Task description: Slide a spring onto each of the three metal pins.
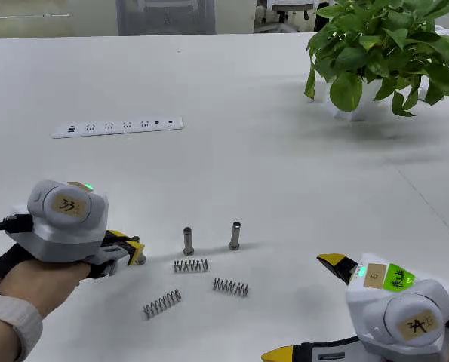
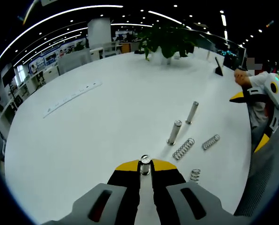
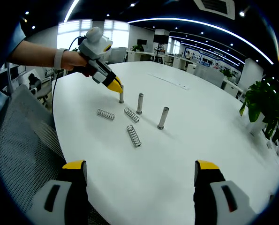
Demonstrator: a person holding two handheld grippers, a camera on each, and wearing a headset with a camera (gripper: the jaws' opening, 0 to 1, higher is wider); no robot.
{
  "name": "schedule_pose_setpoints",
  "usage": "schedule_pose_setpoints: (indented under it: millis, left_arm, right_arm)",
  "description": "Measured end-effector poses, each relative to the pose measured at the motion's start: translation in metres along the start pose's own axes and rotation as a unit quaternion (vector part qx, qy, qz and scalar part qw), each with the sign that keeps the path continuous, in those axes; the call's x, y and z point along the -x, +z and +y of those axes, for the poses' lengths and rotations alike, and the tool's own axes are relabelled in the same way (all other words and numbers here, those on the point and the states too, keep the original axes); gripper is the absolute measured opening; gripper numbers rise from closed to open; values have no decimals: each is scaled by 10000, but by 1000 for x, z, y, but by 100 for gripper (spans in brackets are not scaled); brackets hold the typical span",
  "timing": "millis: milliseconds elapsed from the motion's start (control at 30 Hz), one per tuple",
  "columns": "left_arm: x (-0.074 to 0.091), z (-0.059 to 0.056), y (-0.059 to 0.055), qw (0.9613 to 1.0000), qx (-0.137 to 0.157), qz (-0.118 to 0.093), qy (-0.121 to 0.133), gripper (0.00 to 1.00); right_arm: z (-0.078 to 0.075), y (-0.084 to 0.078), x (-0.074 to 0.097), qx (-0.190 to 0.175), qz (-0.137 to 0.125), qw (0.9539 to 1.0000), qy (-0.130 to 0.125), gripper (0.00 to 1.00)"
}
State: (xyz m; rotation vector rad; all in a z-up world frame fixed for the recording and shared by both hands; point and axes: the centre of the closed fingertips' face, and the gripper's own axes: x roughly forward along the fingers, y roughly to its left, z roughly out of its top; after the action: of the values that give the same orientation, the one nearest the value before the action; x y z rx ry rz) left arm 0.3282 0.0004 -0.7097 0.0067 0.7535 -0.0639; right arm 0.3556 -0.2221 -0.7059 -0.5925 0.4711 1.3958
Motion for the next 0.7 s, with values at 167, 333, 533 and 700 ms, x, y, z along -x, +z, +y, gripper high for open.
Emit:
schedule_pose_setpoints:
  millis: [167,333,533,700]
  left_arm:
    - [-1,-1,2,10000,-75,-52,-11,8]
    - [-2,-1,4,9999,-108,-113,-4,8]
    - [-3,-4,6,9999,-124,-112,-19,8]
    - [-3,-3,7,9998,-146,-137,-21,14]
  right_arm:
    - [1,-1,0,15,17,10000,18,96]
    - [1,-1,0,7,27,10000,35,96]
    - [1,-3,-1,3,41,10000,56,96]
    - [1,-4,-1,10,52,10000,74,96]
